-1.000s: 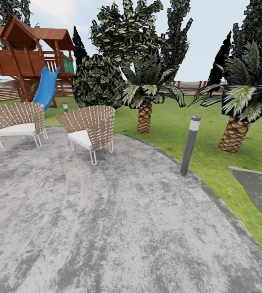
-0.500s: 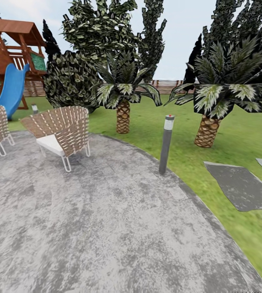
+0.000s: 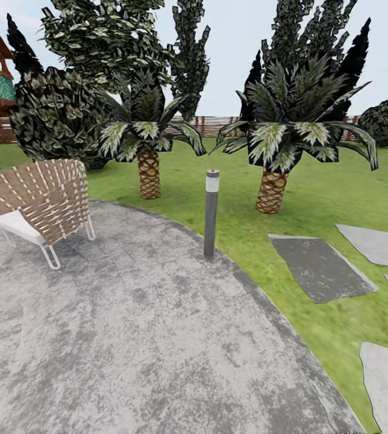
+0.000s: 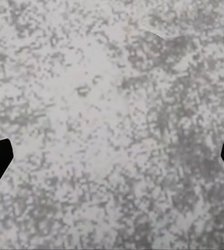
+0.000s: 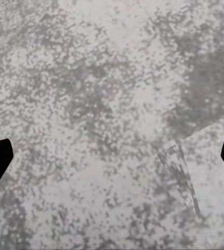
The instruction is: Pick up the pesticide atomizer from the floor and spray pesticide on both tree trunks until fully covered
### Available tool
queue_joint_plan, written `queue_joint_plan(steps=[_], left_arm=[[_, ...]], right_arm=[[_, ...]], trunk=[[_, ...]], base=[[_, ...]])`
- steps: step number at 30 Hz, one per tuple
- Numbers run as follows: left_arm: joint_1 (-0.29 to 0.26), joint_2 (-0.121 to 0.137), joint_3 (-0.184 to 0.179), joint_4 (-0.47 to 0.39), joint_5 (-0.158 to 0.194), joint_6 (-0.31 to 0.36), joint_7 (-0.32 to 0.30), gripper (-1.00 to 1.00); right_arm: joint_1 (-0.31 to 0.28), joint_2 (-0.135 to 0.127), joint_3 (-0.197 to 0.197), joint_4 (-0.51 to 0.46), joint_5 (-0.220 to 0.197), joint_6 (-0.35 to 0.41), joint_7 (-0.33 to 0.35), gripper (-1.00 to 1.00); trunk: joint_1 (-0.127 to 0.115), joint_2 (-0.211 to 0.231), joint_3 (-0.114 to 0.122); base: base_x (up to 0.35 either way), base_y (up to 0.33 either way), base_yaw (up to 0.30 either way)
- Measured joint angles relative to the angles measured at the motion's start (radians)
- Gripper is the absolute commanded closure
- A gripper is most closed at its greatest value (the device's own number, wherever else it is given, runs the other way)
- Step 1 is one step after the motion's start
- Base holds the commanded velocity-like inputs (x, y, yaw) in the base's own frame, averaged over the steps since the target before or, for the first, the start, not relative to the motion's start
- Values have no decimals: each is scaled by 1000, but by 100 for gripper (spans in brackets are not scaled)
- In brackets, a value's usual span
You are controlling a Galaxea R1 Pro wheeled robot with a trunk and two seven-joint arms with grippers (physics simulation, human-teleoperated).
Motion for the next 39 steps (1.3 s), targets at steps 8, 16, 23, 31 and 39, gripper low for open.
queue_joint_plan(steps=[8,16,23,31,39], left_arm=[[0,0,1,0,0,0,1,-100],[1,1,0,0,0,0,1,-100],[0,2,1,0,1,0,1,-100],[1,2,1,5,1,0,1,-100],[1,2,1,15,0,0,1,-100]], right_arm=[[0,0,0,1,0,0,0,-100],[0,0,0,-1,-1,-1,0,-100],[0,0,0,-6,-2,0,0,-100],[0,-1,-1,-20,-1,2,0,-100],[0,-1,-2,-19,0,2,0,-100]], trunk=[[0,0,-5],[0,0,-10],[0,0,-14],[0,0,-14],[0,0,-14]], base=[[170,-238,-283],[168,-239,-283],[168,-239,-284],[168,-239,-290],[168,-239,-291]])
